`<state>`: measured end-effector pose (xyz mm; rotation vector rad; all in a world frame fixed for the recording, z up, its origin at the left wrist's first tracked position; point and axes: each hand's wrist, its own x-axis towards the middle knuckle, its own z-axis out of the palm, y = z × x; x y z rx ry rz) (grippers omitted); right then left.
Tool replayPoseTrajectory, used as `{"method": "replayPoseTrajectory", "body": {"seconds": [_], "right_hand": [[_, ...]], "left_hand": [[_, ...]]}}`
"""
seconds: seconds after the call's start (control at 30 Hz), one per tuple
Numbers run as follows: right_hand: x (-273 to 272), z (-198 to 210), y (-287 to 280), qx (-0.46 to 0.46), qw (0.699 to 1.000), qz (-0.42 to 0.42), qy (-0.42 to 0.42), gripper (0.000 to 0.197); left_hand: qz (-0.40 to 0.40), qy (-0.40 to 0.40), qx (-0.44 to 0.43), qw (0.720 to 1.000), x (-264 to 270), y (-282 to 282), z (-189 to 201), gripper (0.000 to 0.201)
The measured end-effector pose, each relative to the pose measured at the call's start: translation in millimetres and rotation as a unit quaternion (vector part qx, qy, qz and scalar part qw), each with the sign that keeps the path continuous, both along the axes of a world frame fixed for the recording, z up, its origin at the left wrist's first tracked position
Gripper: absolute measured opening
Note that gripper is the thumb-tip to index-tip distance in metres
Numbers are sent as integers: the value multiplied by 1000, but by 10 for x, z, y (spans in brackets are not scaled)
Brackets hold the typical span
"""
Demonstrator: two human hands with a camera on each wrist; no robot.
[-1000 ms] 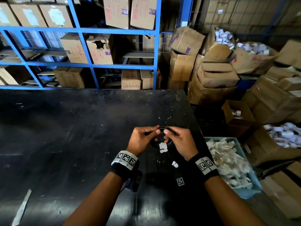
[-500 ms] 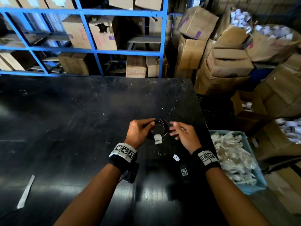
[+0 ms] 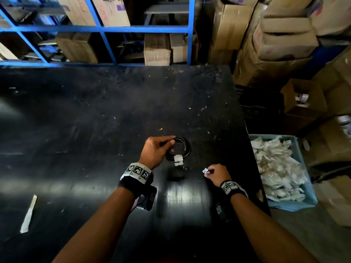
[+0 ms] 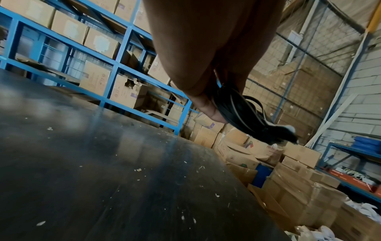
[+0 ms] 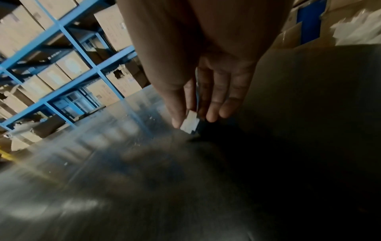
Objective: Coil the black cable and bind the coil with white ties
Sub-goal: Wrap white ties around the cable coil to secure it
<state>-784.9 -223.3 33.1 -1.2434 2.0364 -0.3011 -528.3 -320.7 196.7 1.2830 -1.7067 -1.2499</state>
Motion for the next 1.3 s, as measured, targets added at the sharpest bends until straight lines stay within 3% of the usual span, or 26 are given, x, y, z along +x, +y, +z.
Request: {"method": "replayPoseTrajectory", "body": {"seconds": [0.2,0.3,0.5,0.6,0.73,0.83,0.93,1.07,1.17,1.3], "right_hand": [[31,-66,14,8,1000,-9,15,4],[27,66,28,-38,999,-15,-15,20],[73,645,-76,-137,979,-50,-141,19],[152,1047,-178,-207,956,-87,-189,33],[383,1712,-268,-312,925,-91,-197,13],[509,2076,-285,-362,903,-98,-212,25],[584,2306,-243,-382,899,-92,-195,30],[655,2424,-159,-410,896,-48,-165,8],[719,2444,-110,-422,889,-53,-169,23],[783,2446,-62,-376,883,-86,-266,53]], "left_hand": [[-5,6,20,1000,-26,-62,-55,19],[-6,20,36,999,-15,-54,-59,19],[-14,64,37,997,16,54,81,19],[-29,88,31,995,24,108,198,21],[-48,127,27,990,60,206,368,21],[-65,147,15,987,81,260,493,21],[-80,159,-1,984,111,304,604,21],[-93,169,-24,981,157,359,714,20],[-99,173,-31,980,180,396,771,21],[-113,167,-46,978,228,442,821,20]]}}
